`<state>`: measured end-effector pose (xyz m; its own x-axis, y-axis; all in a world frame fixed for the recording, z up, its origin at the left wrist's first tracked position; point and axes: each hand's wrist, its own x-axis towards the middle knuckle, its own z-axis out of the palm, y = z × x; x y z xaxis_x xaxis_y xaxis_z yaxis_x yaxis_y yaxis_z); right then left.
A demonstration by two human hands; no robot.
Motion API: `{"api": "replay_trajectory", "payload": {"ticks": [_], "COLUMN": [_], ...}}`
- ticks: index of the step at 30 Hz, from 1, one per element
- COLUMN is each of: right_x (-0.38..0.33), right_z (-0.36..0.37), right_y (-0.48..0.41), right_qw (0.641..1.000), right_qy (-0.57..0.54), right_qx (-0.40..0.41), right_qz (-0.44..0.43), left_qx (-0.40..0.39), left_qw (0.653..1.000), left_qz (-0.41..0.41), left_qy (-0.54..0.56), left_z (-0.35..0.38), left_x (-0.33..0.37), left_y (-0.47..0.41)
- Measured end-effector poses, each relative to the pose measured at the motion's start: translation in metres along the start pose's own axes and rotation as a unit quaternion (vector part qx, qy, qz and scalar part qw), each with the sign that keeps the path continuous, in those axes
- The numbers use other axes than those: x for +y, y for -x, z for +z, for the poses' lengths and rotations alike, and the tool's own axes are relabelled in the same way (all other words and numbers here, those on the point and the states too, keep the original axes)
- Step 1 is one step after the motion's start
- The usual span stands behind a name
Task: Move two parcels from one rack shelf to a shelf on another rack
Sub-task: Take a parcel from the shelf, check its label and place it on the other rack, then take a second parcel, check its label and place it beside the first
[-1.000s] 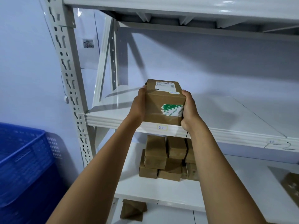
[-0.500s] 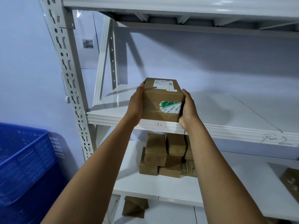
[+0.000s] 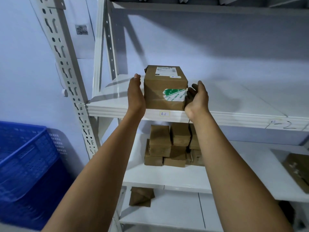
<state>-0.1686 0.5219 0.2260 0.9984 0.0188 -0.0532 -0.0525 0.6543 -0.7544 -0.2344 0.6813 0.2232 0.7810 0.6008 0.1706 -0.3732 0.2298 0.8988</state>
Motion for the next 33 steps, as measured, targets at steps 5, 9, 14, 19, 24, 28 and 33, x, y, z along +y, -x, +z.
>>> {"api": "replay_trajectory", "payload": {"ticks": [5, 9, 14, 19, 24, 28, 33], "right_x": [-0.008, -0.016, -0.037, -0.073, -0.132, -0.188, -0.236], "right_z": [-0.009, -0.018, -0.053, -0.112, -0.218, -0.321, -0.436], "right_y": [0.013, 0.023, 0.044, 0.063, 0.070, 0.076, 0.078], "right_qw": [0.998, 0.996, 0.996, 0.992, 0.982, 0.971, 0.962], "right_qy": [-0.061, -0.081, -0.039, 0.079, 0.183, 0.235, 0.258], "right_qx": [0.017, -0.009, -0.069, -0.085, -0.041, 0.018, 0.080], "right_qz": [0.000, 0.025, 0.050, 0.047, 0.040, 0.039, 0.052], "left_qx": [0.129, 0.149, 0.162, 0.163, 0.133, 0.099, 0.054], "left_qw": [0.989, 0.983, 0.979, 0.982, 0.985, 0.991, 0.997], "left_qz": [0.068, 0.103, 0.105, 0.086, 0.069, 0.040, -0.040], "left_qy": [0.017, 0.034, 0.058, 0.039, 0.086, 0.077, 0.050], "left_z": [-0.006, 0.002, 0.046, 0.108, 0.181, 0.253, 0.342], "left_x": [-0.001, -0.010, -0.019, -0.047, -0.088, -0.130, -0.199], "left_y": [0.016, 0.035, 0.096, 0.166, 0.241, 0.305, 0.378]}}
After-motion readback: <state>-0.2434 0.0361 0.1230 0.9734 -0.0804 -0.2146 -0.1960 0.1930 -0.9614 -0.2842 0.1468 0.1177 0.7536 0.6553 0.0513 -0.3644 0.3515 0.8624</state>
